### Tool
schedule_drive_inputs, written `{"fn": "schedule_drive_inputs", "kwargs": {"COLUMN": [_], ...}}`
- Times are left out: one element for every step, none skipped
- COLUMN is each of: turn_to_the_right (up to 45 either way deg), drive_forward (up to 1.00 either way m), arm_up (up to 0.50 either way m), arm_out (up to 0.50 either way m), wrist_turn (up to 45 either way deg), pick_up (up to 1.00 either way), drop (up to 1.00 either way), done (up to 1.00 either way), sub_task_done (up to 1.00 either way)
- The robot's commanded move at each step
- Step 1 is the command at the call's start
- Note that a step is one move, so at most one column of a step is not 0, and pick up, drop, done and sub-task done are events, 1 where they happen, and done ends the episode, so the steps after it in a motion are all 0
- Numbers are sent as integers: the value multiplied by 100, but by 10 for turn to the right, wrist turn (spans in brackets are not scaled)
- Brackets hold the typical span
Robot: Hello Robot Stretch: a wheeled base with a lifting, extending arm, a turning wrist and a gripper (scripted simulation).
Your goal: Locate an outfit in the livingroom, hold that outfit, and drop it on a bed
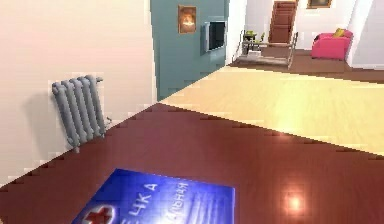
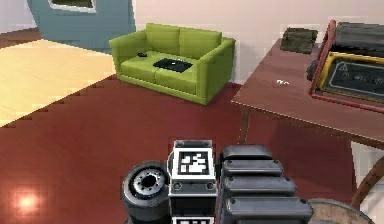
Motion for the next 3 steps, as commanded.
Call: {"fn": "schedule_drive_inputs", "kwargs": {"turn_to_the_right": [0, -450, -360], "drive_forward": [25, 0, 0], "arm_up": [0, 0, 0], "arm_out": [0, 0, 0], "wrist_turn": [0, 0, 0], "pick_up": [0, 0, 0], "drop": [0, 0, 0], "done": [0, 0, 0], "sub_task_done": [0, 0, 0]}}
